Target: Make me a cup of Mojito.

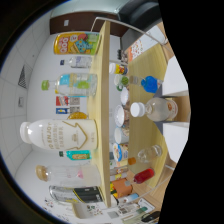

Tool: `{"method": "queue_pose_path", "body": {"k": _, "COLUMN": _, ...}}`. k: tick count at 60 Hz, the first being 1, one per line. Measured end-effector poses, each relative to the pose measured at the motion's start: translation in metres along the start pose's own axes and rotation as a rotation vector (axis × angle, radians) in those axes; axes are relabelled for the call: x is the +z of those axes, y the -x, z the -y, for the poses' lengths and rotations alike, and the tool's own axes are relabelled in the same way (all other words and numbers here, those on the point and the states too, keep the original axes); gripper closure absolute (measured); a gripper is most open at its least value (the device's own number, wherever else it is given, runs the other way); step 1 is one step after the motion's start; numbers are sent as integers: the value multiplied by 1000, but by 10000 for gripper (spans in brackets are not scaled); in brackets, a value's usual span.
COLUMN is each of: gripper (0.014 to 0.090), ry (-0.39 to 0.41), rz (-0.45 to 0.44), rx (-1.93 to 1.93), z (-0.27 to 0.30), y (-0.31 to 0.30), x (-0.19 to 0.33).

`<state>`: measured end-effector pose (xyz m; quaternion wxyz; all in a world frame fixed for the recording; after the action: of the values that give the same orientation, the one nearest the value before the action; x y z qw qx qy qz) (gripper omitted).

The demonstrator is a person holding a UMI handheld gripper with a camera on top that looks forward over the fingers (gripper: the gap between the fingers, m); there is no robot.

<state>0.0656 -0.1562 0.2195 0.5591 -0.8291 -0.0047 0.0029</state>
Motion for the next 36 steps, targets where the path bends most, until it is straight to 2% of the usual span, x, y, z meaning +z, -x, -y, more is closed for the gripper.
{"method": "queue_pose_path", "body": {"k": 6, "gripper": 709, "ry": 6, "rz": -29, "rx": 4, "z": -13, "y": -25, "x": -21}}
{"method": "queue_pose_path", "body": {"k": 23, "gripper": 711, "ry": 138, "rz": -103, "rx": -61, "z": -98, "y": -70, "x": -33}}
{"method": "queue_pose_path", "body": {"k": 36, "gripper": 710, "ry": 122, "rz": -236, "rx": -531, "z": -85, "y": -88, "x": -30}}
